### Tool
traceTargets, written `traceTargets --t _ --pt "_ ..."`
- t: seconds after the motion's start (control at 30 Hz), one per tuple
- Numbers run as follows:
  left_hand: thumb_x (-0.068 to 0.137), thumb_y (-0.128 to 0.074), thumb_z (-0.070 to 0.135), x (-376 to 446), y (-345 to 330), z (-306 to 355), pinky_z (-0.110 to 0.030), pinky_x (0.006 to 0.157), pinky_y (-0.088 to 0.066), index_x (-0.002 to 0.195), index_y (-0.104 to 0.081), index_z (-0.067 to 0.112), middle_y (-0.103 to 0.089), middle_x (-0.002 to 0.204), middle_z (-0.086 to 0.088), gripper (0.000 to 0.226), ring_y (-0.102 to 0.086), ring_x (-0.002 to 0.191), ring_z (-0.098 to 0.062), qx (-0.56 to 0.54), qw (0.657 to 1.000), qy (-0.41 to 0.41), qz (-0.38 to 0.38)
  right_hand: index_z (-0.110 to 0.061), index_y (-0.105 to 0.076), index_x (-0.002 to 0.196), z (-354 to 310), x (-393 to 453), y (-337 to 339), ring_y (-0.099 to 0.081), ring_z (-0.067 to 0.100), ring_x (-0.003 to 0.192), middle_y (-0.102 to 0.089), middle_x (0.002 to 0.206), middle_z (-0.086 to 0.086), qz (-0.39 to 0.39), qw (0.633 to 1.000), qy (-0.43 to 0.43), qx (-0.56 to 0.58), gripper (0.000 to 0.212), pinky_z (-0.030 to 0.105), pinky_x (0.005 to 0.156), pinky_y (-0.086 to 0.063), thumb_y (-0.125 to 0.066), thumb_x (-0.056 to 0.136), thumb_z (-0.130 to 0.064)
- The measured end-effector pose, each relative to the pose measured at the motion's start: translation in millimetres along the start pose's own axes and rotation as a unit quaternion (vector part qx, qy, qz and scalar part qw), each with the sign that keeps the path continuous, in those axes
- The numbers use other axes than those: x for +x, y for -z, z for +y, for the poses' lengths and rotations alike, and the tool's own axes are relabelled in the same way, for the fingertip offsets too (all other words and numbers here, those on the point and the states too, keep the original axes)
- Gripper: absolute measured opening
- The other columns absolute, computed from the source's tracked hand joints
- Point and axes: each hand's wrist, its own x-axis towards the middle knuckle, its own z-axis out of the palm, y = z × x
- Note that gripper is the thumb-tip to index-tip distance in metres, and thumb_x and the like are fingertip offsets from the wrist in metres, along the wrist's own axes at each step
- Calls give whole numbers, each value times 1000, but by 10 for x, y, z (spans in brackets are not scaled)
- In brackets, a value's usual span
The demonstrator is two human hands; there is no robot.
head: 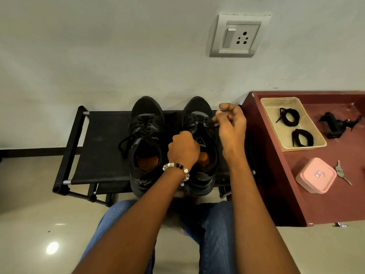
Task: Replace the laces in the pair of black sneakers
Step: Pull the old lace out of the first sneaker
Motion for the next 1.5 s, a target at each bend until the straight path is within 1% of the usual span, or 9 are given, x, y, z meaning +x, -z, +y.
traceTargets --t 0.2,0.33,0.57,0.73,0.87,1.1,1.3,1.4,1.5 --pt "99 -43 20 -35 27 29 -36 62 -38 96 -54 4 -58 108 -17 19 -58 97 -39 4 1000 0 2 -23 -70 109 84 -41 -75 -44 22 116 -54 117 -1 -157 869 116 -454 21 45 92 -41 -64 89 -25" --pt "99 -43 19 -27 -14 -2 -35 60 -39 100 -56 2 -59 107 -18 21 -59 94 -38 4 1000 -2 17 -17 -72 102 13 -95 -151 -42 23 115 -54 118 1 -132 833 145 -518 16 44 88 -37 -59 94 -23" --pt "99 -44 20 -42 5 14 -36 64 -41 111 -56 -1 -59 112 -19 26 -59 100 -41 7 1000 11 21 -16 -62 81 -29 -66 -115 -61 16 81 -65 81 -4 0 999 29 -44 14 34 76 -51 -57 94 -12" --pt "99 -44 19 -26 -4 7 -36 62 -42 111 -56 -1 -59 111 -18 27 -60 98 -40 3 1000 16 17 -11 -59 84 -117 -29 -31 -57 13 61 -62 69 5 30 970 -47 235 19 29 60 -48 -49 97 -3" --pt "99 -45 21 -41 13 27 -37 64 -41 113 -55 -1 -59 112 -17 28 -59 100 -40 3 1000 18 13 -16 -68 102 53 -5 -69 -61 10 74 -64 82 -3 -51 991 42 -120 13 28 71 -52 -63 90 -13" --pt "99 -43 21 -46 18 26 -37 63 -40 106 -55 2 -59 110 -17 23 -59 98 -38 0 1000 20 12 -15 -72 106 110 -53 -134 -49 27 111 -55 115 8 -136 838 164 -502 19 47 85 -49 -63 91 -22" --pt "99 -44 20 -44 27 22 -37 64 -41 109 -56 0 -59 111 -18 26 -59 100 -41 -3 1000 18 15 -15 -69 86 38 -22 -115 -63 18 92 -65 95 5 -19 999 -10 -31 10 35 85 -53 -60 91 -14" --pt "98 -44 18 -29 19 12 -37 62 -42 104 -56 0 -59 109 -18 22 -59 96 -40 -7 1000 12 10 -11 -57 87 -124 -34 -12 -64 22 76 -62 82 8 -16 958 -73 278 19 32 73 -52 -44 100 -6" --pt "98 -44 18 -31 24 13 -37 62 -43 106 -57 1 -59 109 -17 22 -60 96 -38 -7 1000 18 10 -11 -54 84 -132 -26 15 -51 18 61 -54 72 8 -21 946 -74 316 20 29 60 -45 -42 99 -4"
